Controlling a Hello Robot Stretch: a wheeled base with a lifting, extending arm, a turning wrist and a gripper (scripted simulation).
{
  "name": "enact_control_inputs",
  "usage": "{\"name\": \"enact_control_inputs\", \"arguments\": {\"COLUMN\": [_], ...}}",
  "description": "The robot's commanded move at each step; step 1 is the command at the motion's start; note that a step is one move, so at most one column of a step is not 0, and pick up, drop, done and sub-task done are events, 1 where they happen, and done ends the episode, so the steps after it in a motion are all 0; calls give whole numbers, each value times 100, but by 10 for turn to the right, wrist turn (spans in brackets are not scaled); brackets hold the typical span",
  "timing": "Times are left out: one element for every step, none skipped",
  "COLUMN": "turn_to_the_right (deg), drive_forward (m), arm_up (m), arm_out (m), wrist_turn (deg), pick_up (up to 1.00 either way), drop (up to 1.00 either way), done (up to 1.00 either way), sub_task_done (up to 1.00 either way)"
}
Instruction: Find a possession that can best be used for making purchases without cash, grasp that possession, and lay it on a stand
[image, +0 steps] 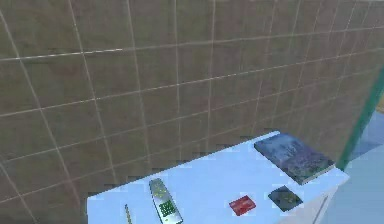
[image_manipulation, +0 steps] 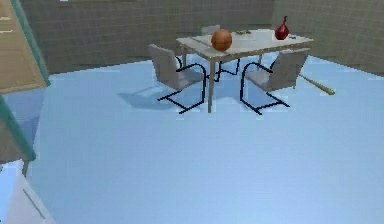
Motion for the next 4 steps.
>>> {"name": "enact_control_inputs", "arguments": {"turn_to_the_right": [-450, -240, 0, 0], "drive_forward": [0, 0, 0, 0], "arm_up": [0, 0, 50, 38], "arm_out": [0, 0, 0, 0], "wrist_turn": [0, 0, 0, 0], "pick_up": [0, 0, 0, 0], "drop": [0, 0, 0, 0], "done": [0, 0, 0, 0], "sub_task_done": [0, 0, 0, 0]}}
